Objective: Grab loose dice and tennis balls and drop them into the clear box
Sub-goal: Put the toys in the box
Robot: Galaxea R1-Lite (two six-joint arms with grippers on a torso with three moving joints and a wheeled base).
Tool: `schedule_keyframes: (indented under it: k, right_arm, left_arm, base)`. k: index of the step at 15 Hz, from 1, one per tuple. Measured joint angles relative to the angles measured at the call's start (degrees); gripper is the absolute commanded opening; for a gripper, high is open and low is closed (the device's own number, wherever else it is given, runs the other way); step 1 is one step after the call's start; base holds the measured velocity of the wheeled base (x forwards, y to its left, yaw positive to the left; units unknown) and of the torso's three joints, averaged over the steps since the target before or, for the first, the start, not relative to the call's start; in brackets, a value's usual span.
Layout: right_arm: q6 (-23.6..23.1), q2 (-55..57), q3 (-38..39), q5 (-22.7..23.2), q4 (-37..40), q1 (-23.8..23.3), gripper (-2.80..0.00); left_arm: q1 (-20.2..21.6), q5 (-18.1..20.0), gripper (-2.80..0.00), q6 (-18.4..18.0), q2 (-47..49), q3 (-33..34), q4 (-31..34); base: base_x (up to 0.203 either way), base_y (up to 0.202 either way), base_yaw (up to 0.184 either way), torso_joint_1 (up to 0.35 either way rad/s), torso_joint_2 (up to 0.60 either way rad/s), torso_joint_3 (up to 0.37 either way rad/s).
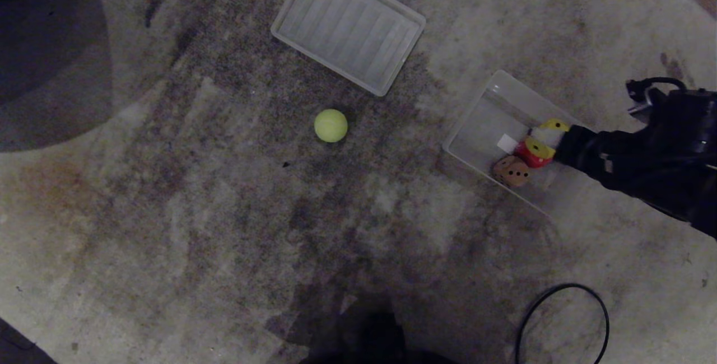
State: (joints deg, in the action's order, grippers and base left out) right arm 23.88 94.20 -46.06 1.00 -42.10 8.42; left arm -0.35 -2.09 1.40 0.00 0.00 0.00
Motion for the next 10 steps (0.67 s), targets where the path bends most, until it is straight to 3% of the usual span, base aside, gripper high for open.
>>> schedule_keyframes:
  k: [2, 6, 10]
  right_arm:
    - [1.6, 7.6, -6.0, 1.5, -6.7, 1.8, 0.00]
    - [2.9, 13.2, -9.1, 2.3, -10.4, 3.2, 0.00]
    - [0.6, 9.7, -2.8, 3.1, -10.0, 2.8, 0.00]
  left_arm:
    - [0.0, 0.0, -2.80, 0.0, 0.0, 0.0, 0.0]
    - [0.0, 0.0, -2.80, 0.1, 0.0, 0.0, 0.0]
    - [0.0, 0.0, -2.80, 0.0, 0.0, 0.0, 0.0]
  base:
    - [0.000, 0.000, 0.000, 0.000, 0.00, 0.000]
    - [0.000, 0.000, 0.000, 0.000, 0.00, 0.000]
    - [0.000, 0.000, 0.000, 0.000, 0.00, 0.000]
